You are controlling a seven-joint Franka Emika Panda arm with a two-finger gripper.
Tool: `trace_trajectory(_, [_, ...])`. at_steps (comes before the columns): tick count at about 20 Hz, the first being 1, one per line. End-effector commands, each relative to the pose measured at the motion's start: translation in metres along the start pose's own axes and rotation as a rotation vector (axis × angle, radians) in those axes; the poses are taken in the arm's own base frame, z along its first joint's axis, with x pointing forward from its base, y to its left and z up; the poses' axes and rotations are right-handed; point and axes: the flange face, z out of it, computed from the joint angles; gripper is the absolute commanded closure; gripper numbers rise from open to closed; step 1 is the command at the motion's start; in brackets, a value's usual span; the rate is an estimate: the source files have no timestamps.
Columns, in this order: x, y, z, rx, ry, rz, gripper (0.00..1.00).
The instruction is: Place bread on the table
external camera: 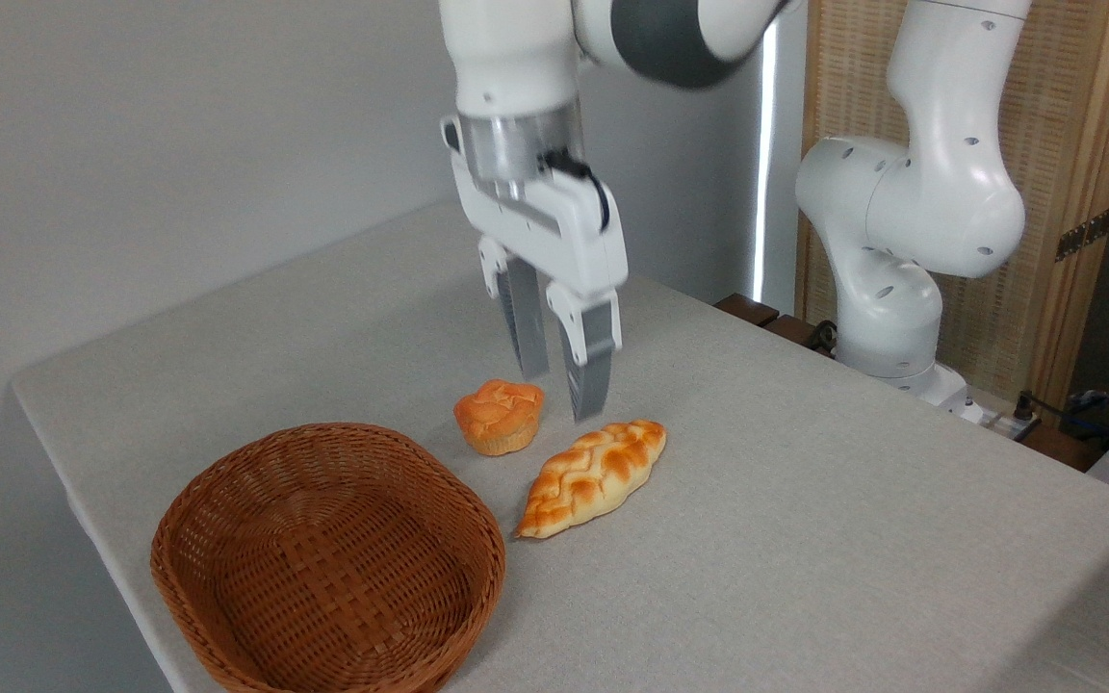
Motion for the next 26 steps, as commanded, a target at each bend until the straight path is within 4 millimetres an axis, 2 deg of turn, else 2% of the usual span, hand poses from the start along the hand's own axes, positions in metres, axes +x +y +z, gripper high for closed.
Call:
trace_trajectory(1, [0.031, -0.019, -0.063, -0.057, -0.016, -0.073, 0.0])
trace_trajectory(4, [0.061, -0.029, -0.092, -0.036, -0.002, -0.161, 0.0])
trace_trajectory(8, [0.08, -0.047, -0.094, -0.03, 0.016, -0.224, 0.0])
trace_trajectory(26, [0.084, -0.048, -0.099, -0.021, 0.057, -0.21, 0.0])
